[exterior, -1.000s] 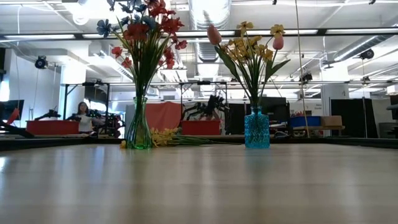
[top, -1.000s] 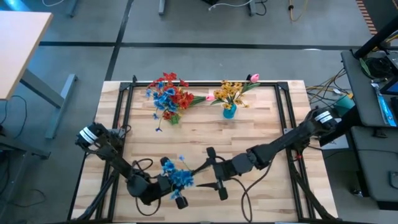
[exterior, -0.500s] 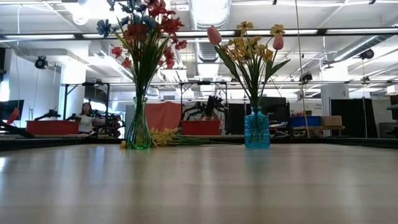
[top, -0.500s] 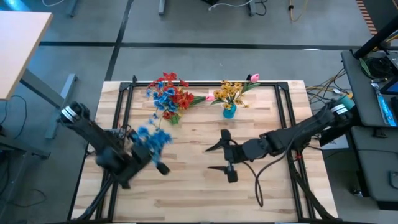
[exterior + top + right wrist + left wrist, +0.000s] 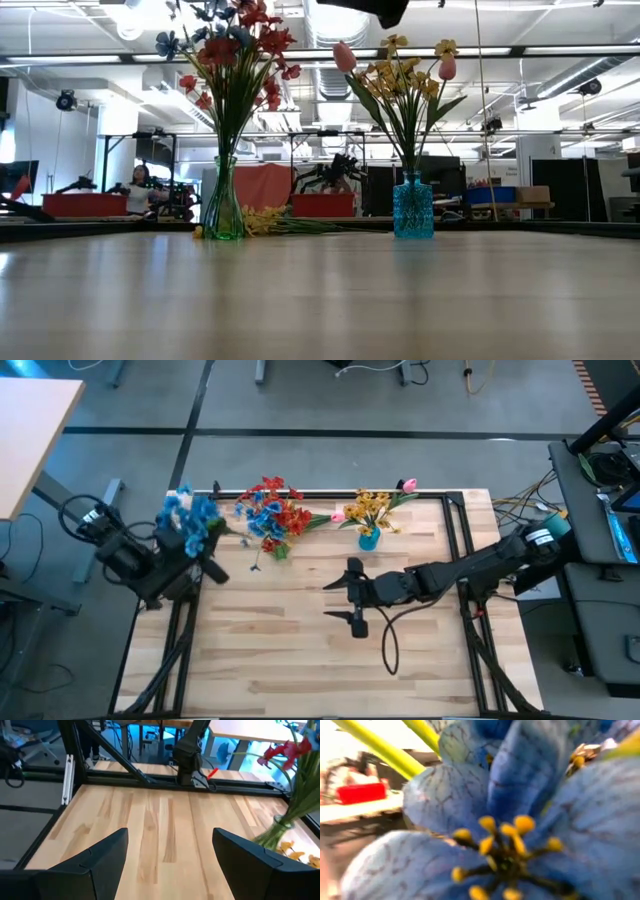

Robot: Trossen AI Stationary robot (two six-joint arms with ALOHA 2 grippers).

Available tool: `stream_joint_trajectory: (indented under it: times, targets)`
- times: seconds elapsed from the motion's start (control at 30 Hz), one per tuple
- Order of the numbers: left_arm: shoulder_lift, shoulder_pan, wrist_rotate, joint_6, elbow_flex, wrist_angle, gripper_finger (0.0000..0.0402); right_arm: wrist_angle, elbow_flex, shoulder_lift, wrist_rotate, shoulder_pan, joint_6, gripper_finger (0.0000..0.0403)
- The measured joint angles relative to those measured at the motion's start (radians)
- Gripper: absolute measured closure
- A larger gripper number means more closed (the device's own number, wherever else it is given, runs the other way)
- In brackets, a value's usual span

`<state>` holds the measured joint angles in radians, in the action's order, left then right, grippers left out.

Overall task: Sort flowers into vase by color
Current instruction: Put the blue flowers into the green vase

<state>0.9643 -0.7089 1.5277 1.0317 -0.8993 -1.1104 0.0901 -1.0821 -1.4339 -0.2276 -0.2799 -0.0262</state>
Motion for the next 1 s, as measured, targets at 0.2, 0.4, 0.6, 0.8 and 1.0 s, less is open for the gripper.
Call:
stream_joint_trajectory:
  times: [0.2, 0.4, 0.6, 0.8, 1.0]
  targets:
    - [-0.119, 0.151, -0.006, -0.034, 0.051, 0.154, 0.0401, 0.042, 0.000, -0.028, 0.002, 0.004, 0.001, 0.0116]
    - [-0.321, 0.217, -0.116, -0.171, 0.244, 0.153, 0.0401, 0.060, 0.000, -0.038, 0.002, 0.004, 0.000, 0.0113]
    - [-0.489, 0.217, -0.124, -0.342, 0.458, 0.156, 0.0401, 0.060, 0.000, -0.038, 0.002, 0.004, 0.000, 0.0111]
    - [-0.554, 0.217, -0.100, -0.457, 0.628, 0.154, 0.0401, 0.083, 0.000, -0.040, 0.000, 0.004, 0.000, 0.0110]
    - [-0.562, 0.194, -0.008, -0.531, 0.759, 0.158, 0.0401, 0.084, 0.000, -0.041, 0.000, 0.004, -0.016, 0.0110]
